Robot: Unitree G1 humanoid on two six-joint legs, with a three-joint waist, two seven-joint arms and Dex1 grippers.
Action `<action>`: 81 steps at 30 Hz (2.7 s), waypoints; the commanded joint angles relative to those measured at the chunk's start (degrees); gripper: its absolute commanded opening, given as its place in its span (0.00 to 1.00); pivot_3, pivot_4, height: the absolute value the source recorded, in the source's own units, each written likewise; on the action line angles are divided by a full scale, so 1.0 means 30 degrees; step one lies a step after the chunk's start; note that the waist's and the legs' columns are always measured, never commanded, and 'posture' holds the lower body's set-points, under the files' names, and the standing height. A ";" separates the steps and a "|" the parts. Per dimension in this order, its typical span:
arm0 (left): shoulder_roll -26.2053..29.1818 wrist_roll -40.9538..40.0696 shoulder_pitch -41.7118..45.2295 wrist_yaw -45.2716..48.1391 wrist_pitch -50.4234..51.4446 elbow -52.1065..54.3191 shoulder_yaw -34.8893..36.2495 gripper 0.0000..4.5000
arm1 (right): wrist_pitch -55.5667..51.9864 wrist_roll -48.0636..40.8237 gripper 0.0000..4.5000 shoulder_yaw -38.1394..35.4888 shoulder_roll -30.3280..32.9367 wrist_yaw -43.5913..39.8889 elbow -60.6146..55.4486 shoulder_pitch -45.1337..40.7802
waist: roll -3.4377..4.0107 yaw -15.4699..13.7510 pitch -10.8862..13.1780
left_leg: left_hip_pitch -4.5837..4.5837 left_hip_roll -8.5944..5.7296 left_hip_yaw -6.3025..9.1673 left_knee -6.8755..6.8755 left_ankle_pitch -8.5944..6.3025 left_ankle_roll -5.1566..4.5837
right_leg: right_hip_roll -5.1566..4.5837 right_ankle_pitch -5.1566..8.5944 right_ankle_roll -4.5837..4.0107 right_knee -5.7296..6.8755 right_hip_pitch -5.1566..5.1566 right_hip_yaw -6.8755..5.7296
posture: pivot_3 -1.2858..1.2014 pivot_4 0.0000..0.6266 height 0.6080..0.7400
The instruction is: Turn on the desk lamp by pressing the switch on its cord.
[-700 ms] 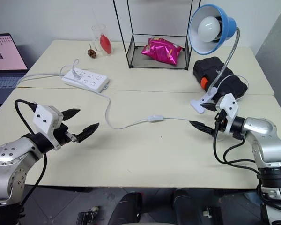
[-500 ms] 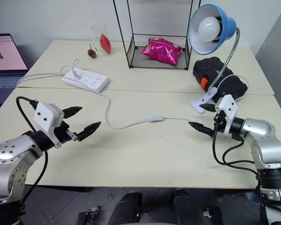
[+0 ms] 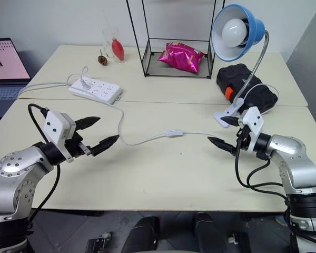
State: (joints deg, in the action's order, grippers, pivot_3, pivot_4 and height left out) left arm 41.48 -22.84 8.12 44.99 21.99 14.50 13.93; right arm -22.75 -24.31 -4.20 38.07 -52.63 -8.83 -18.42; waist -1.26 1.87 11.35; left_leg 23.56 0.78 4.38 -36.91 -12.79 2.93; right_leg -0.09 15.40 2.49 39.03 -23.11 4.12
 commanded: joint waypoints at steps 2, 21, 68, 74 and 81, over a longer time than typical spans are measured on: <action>-0.0577 -0.0004 0.1136 0.0390 -0.0358 -0.0465 -0.1230 0.99 | -0.1233 -0.0562 1.00 -0.0482 0.0301 0.0702 -0.2061 0.0597 | -0.0002 -0.0005 0.0000 | 0.0002 -0.0002 0.0000 0.0000 0.0000 0.0000 | -0.0001 -0.0002 -0.0004 -0.0002 0.0000 -0.0001 | 0.52 0.24 1.00; -0.5534 0.0712 1.1565 0.6610 0.0122 -1.4652 -0.6726 0.99 | -0.7821 -0.0717 1.00 -0.0173 0.0851 0.5848 -0.9770 0.2196 | -0.0011 0.0001 -0.0006 | 0.0068 -0.0027 0.0036 -0.0019 0.0001 -0.0001 | 0.0019 0.0031 0.0068 -0.0003 -0.0024 -0.0015 | 0.52 0.24 1.00; -0.7959 0.4448 1.3599 0.6951 -0.3994 -2.0213 -0.6551 0.23 | -0.9749 -0.2441 1.00 -0.0116 0.0153 0.7221 -1.1492 0.3059 | -0.0019 -0.0020 -0.0011 | 0.0074 -0.0032 0.0065 -0.0021 0.0003 -0.0004 | 0.0022 0.0037 0.0081 0.0003 -0.0022 -0.0020 | 0.52 0.24 1.00; -0.7884 0.4102 1.1637 0.5677 -0.3943 -1.5250 -0.6315 0.23 | -1.3012 -0.6485 1.00 -0.1087 -0.4881 1.0753 -1.2450 0.4963 | -0.0033 -0.0025 -0.0022 | 0.0086 -0.0011 0.0095 -0.0015 0.0003 -0.0004 | 0.0028 -0.0015 -0.0007 0.0017 -0.0027 -0.0033 | 0.52 0.24 1.00; -0.8401 0.3575 0.8779 0.3304 -0.2487 -0.9612 -0.6224 0.23 | -1.3787 -0.7585 1.00 -0.1387 -1.1316 1.5653 -0.9873 0.4438 | -0.0030 -0.0007 -0.0054 | 0.0058 -0.0014 0.0087 -0.0021 0.0009 -0.0007 | 0.0022 -0.0016 0.0004 0.0023 -0.0017 -0.0019 | 0.52 0.24 1.00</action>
State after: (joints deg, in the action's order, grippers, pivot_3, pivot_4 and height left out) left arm 16.52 -11.05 34.82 56.43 13.54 -19.03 -5.19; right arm -65.48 -45.45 -7.23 7.01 -9.02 -39.35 -3.50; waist -1.35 1.85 11.19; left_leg 23.73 0.74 4.64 -36.97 -12.77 2.91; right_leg -0.01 15.37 2.52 39.10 -23.15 4.06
